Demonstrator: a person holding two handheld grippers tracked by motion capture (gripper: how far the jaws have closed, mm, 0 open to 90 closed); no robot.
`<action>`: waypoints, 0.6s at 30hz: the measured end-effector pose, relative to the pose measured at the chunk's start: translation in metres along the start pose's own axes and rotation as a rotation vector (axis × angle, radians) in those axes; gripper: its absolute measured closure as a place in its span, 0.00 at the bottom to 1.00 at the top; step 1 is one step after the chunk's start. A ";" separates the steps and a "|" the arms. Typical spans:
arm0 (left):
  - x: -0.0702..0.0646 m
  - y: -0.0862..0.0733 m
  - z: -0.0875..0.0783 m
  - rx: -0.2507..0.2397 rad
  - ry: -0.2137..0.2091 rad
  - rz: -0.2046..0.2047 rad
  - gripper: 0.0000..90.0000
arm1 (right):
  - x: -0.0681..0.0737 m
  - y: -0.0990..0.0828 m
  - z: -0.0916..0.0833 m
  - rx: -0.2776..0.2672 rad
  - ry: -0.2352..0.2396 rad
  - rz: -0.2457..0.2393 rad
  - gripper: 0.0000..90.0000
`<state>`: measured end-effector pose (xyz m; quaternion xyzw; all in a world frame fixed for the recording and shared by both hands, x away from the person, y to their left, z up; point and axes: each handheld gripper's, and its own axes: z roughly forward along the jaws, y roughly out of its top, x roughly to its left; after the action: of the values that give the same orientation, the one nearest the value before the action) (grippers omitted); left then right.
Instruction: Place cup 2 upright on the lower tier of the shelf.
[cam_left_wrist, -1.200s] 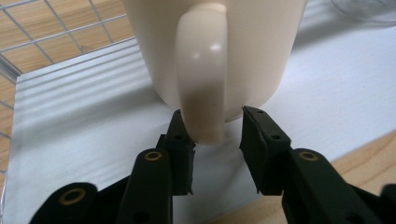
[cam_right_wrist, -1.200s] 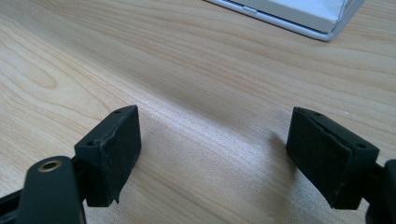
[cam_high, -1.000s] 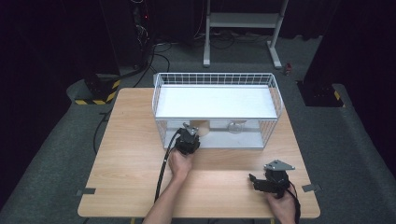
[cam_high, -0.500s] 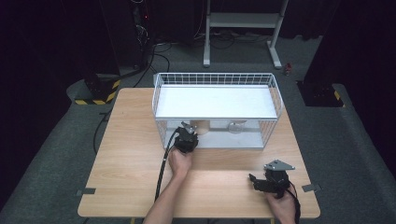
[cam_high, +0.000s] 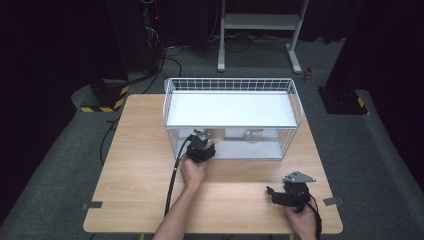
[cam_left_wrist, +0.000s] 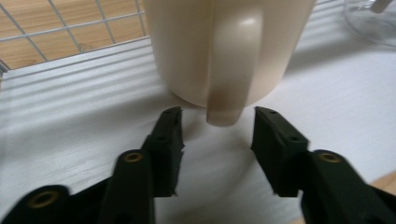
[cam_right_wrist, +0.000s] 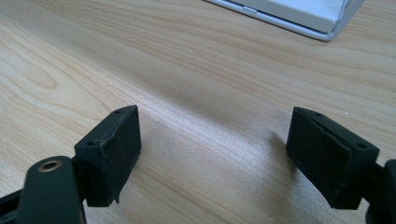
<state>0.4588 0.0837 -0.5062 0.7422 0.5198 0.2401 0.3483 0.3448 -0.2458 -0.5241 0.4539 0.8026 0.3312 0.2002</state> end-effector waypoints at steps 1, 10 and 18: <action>0.000 -0.001 -0.001 0.000 0.013 0.003 0.54 | 0.000 0.000 0.000 0.000 0.001 0.001 0.20; 0.001 -0.008 -0.016 -0.044 -0.035 -0.008 0.40 | 0.000 0.000 0.000 0.000 0.000 0.001 0.20; 0.004 -0.011 -0.026 -0.051 -0.030 0.019 0.37 | 0.000 0.000 0.000 0.000 0.000 0.000 0.20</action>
<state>0.4348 0.0965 -0.4982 0.7414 0.5013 0.2454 0.3725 0.3448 -0.2458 -0.5241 0.4541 0.8025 0.3313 0.2001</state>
